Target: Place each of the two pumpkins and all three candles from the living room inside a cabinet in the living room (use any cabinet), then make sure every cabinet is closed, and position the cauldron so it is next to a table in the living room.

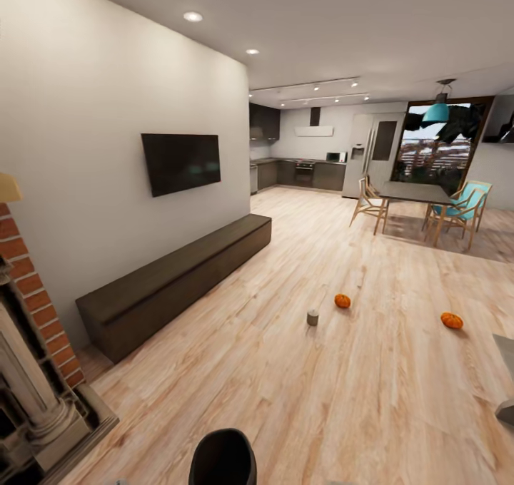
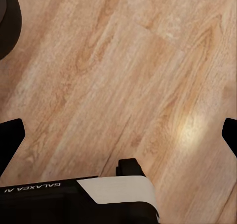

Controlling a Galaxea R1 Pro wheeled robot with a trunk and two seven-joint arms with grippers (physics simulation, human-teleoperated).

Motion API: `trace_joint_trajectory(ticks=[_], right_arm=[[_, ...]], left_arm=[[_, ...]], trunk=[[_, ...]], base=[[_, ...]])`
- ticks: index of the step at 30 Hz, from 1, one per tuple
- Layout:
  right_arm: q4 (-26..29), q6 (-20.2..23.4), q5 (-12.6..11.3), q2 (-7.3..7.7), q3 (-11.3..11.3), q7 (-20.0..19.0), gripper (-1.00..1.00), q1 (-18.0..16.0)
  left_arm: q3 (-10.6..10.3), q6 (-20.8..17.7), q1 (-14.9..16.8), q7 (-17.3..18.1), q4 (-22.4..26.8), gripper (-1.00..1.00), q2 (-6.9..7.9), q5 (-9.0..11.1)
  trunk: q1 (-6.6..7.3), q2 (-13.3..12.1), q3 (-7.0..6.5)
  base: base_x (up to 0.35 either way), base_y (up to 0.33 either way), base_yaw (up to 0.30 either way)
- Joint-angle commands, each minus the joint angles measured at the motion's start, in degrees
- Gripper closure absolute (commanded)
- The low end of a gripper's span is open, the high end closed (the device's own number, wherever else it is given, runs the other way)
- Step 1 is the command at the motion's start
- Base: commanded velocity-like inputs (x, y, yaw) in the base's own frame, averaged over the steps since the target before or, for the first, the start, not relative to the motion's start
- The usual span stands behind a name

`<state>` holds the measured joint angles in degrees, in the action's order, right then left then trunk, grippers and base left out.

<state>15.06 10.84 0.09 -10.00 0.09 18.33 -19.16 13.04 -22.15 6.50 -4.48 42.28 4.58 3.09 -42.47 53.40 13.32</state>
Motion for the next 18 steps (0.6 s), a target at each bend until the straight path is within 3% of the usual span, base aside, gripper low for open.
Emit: trace_joint_trajectory(ticks=[1, 18], right_arm=[[0.0, 0.0, 0.0, 0.0, 0.0, 0.0, -1.0, 0.0], [0.1, 0.3, 0.0, 0.0, 0.0, 0.0, -1.0, 0.0]], left_arm=[[0.0, 0.0, 0.0, 0.0, 0.0, -1.0, 0.0, 0.0], [-0.1, 0.1, 0.0, -0.2, 0.0, -1.0, -0.01, 0.0]], trunk=[[0.0, 0.0, 0.0], [0.0, 0.0, 0.0]], base=[[0.11, 0.046, 0.0], [0.161, 0.004, 0.0]])
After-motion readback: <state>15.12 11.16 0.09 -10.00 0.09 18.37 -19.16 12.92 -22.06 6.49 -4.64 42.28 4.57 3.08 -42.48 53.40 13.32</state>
